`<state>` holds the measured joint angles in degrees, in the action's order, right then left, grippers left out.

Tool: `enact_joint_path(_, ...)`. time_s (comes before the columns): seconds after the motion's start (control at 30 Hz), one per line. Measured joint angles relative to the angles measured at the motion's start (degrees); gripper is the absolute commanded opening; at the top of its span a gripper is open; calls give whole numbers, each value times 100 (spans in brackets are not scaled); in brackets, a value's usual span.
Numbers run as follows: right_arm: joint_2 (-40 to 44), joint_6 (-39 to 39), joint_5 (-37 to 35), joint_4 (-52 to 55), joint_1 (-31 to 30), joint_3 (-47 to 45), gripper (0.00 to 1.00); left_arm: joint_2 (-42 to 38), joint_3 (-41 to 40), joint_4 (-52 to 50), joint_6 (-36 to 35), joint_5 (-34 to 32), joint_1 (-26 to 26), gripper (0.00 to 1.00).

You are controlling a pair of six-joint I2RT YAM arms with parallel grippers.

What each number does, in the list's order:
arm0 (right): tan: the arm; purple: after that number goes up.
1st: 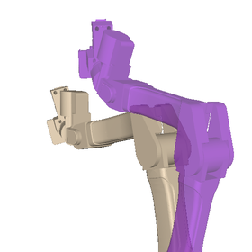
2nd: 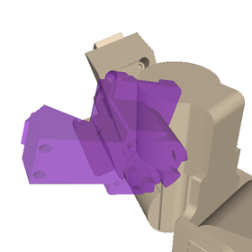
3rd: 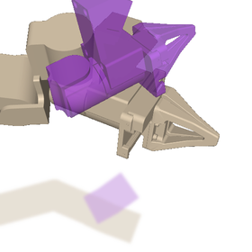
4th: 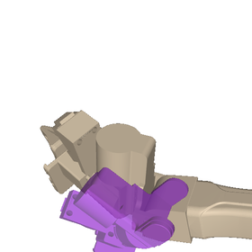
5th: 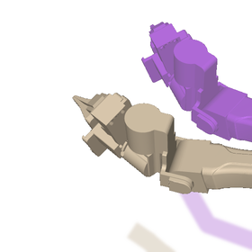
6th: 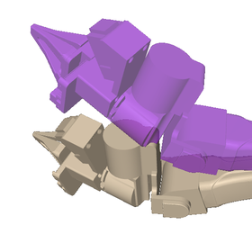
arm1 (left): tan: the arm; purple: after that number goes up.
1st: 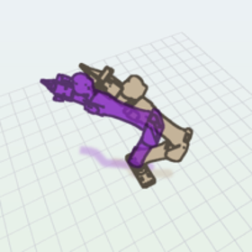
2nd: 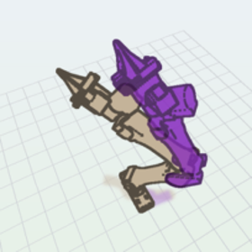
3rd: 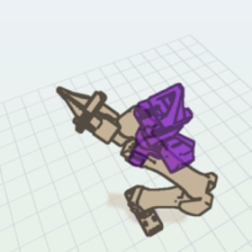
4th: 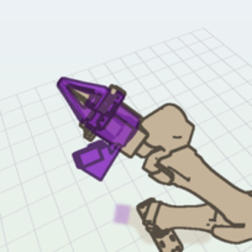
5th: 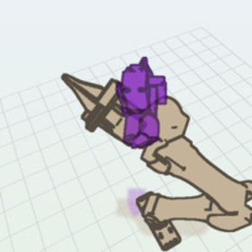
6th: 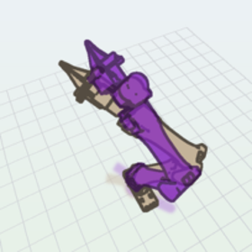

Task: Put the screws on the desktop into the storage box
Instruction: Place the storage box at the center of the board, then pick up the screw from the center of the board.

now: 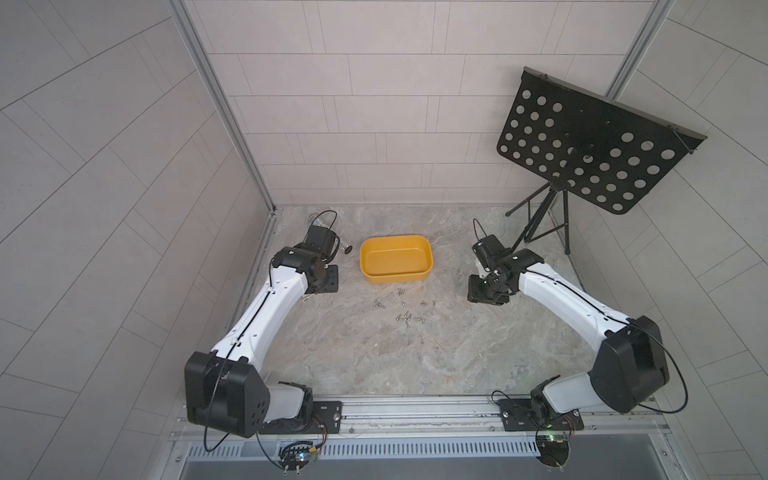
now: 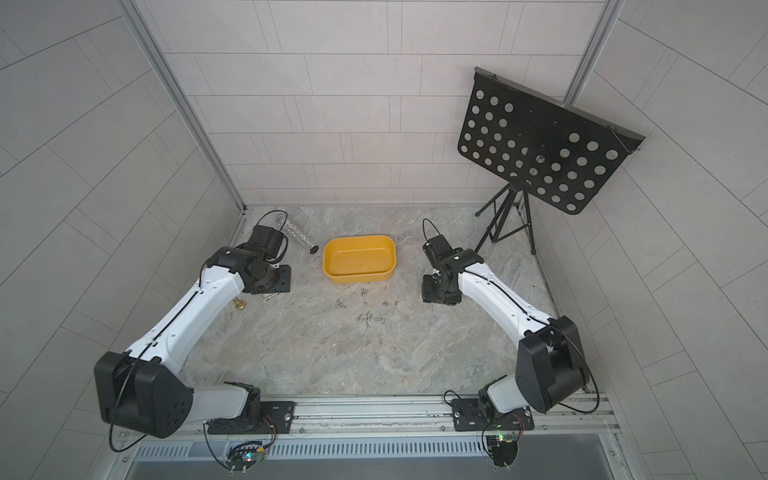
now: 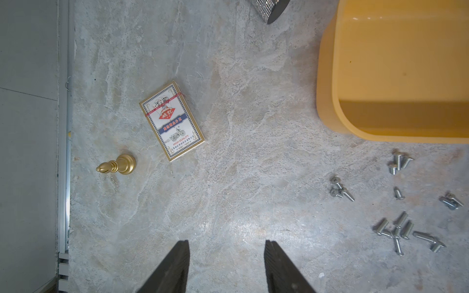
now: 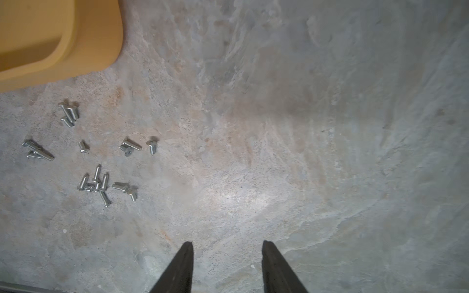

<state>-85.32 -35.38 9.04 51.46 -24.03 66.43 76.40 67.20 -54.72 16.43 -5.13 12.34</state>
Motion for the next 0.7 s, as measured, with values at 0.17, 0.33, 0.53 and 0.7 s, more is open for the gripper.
enact_joint_path(0.17,-741,-144,-26,-175,-308,299,39,-15,-249,221,0,63,-28,49)
enact_joint_path(0.33,-1399,-289,-46,-345,-507,671,40,-15,-468,431,-7,175,-83,49)
enact_joint_path(0.53,-2083,-439,-57,-487,-758,1185,40,-15,-492,553,-37,284,-136,49)
enact_joint_path(0.7,-2463,-564,-72,-610,-831,1349,40,-15,-498,584,-42,348,-140,49)
